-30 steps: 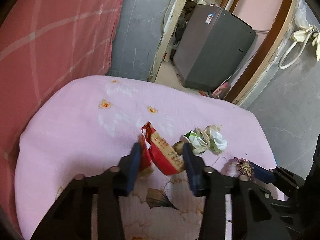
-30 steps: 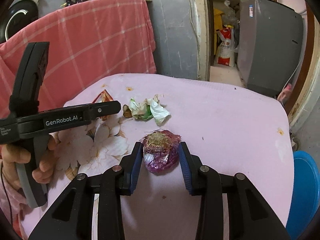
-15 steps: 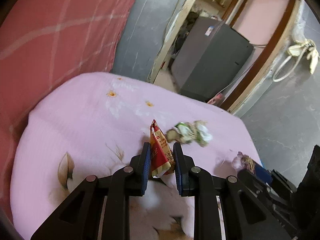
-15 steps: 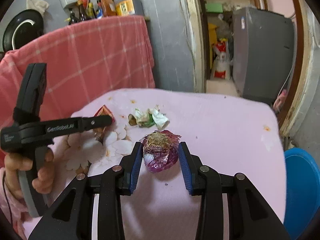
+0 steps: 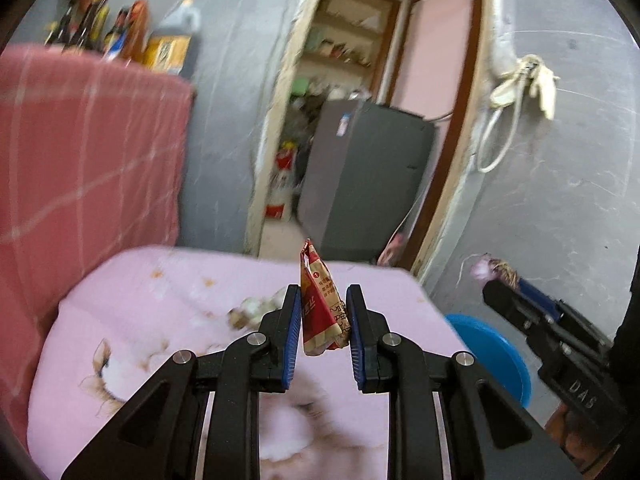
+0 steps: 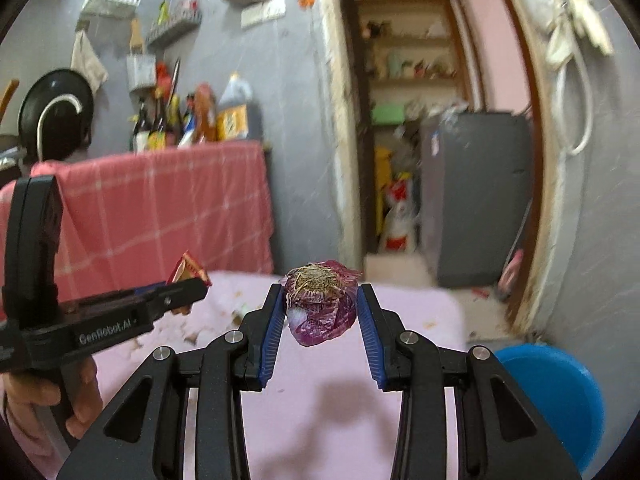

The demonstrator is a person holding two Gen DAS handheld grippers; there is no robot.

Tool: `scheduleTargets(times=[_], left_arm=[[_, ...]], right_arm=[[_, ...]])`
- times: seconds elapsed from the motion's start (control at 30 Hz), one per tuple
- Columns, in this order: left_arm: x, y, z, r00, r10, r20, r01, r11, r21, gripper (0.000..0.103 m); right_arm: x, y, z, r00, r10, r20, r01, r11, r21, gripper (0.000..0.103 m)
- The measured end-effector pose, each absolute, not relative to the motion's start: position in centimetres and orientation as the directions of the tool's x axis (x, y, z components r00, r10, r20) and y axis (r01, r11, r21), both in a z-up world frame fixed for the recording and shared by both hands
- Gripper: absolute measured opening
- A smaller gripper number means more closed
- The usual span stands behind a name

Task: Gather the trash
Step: 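Carry both pieces over the blue bucket and open both tools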

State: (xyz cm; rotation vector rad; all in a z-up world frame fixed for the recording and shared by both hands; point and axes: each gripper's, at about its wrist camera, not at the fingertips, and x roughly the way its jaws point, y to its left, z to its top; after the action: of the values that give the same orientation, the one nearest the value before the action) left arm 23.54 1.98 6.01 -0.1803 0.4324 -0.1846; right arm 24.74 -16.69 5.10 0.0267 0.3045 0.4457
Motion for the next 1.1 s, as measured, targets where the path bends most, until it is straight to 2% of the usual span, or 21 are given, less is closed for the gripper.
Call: scheduleTargets(times=[0.33, 0.57, 0.87, 1.1], left_arm=[[23.7, -5.6, 8.7, 0.917, -0.322, -0.235, 0.289, 0.943, -0.163, 0.019], [23.9, -11.2, 9.6, 0.899, -0.393, -0.193, 0.369, 0.918, -0.147, 0.019], [25.9, -17.3, 6.8, 0.844, -0.450, -0.291, 0.432, 0.893, -0.127, 0.019], [28.1, -21.0, 4.0, 0.788, -0.450, -0.420, 0.460, 0.884, -0.083, 0.019]], right_arm=[[22.6, -23.6, 8.0, 0.955, 0.254, -0.152, -0.255, 0.967, 0.016, 0.034], [21.7, -29.0, 8.4, 0.985, 0.132, -0.111, -0.134, 0.991, -0.003, 0.034], [22.3, -34.3, 5.4, 0.985, 0.028, -0.169, -0.024, 0.999, 0.028, 0.035], [24.0, -36.4, 1.4, 0.963, 0.001, -0.270, 0.019, 0.997, 0.073, 0.035]])
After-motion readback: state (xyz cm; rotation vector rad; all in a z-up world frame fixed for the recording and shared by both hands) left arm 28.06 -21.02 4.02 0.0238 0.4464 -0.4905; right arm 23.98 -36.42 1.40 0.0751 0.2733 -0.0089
